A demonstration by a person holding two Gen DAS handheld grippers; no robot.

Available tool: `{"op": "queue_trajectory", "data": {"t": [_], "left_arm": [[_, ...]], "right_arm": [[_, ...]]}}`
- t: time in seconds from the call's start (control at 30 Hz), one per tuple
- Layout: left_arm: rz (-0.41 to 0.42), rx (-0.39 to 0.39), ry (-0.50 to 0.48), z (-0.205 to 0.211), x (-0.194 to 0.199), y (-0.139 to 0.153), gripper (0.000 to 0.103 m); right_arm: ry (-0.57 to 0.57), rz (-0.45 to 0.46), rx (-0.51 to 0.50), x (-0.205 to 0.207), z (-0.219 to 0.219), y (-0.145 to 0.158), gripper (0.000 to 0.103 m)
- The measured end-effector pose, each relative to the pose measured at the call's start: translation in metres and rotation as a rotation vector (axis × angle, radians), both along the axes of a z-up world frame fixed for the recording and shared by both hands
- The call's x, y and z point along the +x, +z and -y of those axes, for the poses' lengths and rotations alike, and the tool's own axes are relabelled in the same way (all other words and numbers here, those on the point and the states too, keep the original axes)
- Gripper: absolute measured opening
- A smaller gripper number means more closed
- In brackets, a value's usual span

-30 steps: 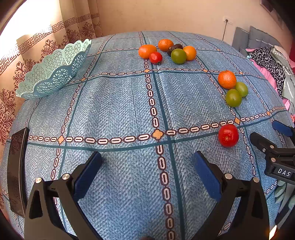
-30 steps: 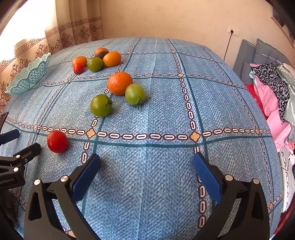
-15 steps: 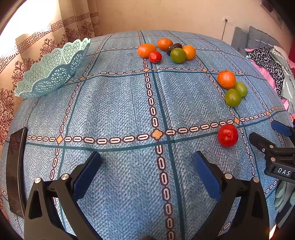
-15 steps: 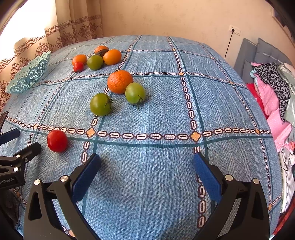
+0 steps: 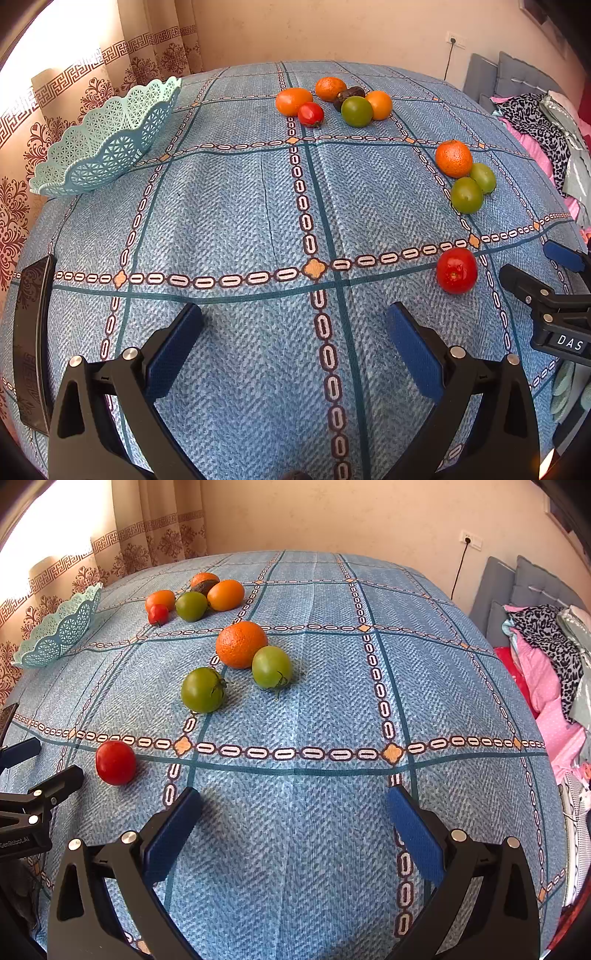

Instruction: Organize fruits

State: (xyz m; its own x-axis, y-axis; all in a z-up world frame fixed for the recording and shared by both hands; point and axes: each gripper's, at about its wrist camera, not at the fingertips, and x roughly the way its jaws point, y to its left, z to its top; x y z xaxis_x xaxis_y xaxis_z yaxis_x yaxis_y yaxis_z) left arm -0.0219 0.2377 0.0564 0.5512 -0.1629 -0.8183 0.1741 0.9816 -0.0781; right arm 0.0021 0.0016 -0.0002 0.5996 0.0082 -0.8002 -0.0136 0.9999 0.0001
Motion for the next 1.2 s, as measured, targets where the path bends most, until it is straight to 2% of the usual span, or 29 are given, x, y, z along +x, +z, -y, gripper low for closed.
{"op": "queue_trajectory", "data": {"t": [0.77, 1.0, 1.2], "left_arm": [[-0.001, 0.0, -0.001, 0.001, 0.0, -0.001, 0.1], [-0.005, -0.01, -0.022, 0.001, 0.003, 0.002, 0.1], [0.028, -0.03, -0.041, 0.002, 0.001, 0.009, 0.1]], "right_arm": [[0.033, -0.028, 0.006, 0.004, 0.002, 0.0, 0.098], [0.047, -0.002, 0.001, -0.001, -0.001, 0.003, 0.098], [0.058, 0.049, 0.017, -0.001, 0.001, 0.015, 0.098]]}}
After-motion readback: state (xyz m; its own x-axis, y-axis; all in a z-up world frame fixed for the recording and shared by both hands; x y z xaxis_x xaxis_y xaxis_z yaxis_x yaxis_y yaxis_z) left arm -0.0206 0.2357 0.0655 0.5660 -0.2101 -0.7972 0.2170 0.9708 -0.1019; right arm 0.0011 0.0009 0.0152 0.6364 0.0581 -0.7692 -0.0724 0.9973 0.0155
